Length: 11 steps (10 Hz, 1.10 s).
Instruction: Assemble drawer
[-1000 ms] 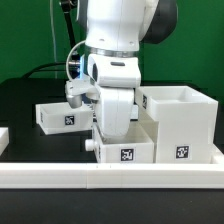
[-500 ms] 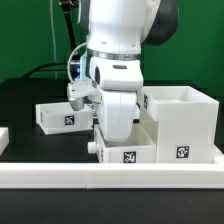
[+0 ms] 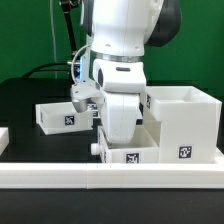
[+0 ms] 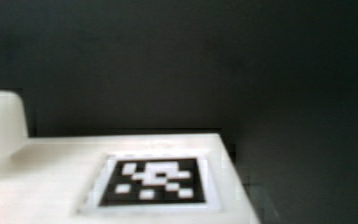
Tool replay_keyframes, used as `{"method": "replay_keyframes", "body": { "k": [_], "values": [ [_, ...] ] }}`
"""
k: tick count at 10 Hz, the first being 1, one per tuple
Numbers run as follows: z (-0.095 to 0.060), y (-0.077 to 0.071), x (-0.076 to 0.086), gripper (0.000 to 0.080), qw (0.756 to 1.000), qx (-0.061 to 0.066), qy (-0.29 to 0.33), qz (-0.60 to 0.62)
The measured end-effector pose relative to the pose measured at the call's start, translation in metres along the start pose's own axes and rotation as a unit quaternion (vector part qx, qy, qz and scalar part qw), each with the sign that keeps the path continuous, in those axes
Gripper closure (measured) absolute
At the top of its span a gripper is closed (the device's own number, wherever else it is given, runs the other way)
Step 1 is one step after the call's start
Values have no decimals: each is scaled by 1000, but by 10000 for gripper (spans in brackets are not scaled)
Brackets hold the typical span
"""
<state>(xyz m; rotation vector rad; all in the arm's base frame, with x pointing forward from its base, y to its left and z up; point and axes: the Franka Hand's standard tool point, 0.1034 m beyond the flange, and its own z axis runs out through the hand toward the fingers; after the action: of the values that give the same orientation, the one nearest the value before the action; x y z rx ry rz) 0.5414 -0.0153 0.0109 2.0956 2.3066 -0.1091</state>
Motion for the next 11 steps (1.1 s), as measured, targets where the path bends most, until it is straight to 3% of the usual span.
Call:
{"method": "replay_keyframes", "body": {
  "k": [6,11],
  "values": [
    [3,-3,0,757,1000,-5,1,9],
    [2,-2,13,757,997,-5,5,82]
  ]
}}
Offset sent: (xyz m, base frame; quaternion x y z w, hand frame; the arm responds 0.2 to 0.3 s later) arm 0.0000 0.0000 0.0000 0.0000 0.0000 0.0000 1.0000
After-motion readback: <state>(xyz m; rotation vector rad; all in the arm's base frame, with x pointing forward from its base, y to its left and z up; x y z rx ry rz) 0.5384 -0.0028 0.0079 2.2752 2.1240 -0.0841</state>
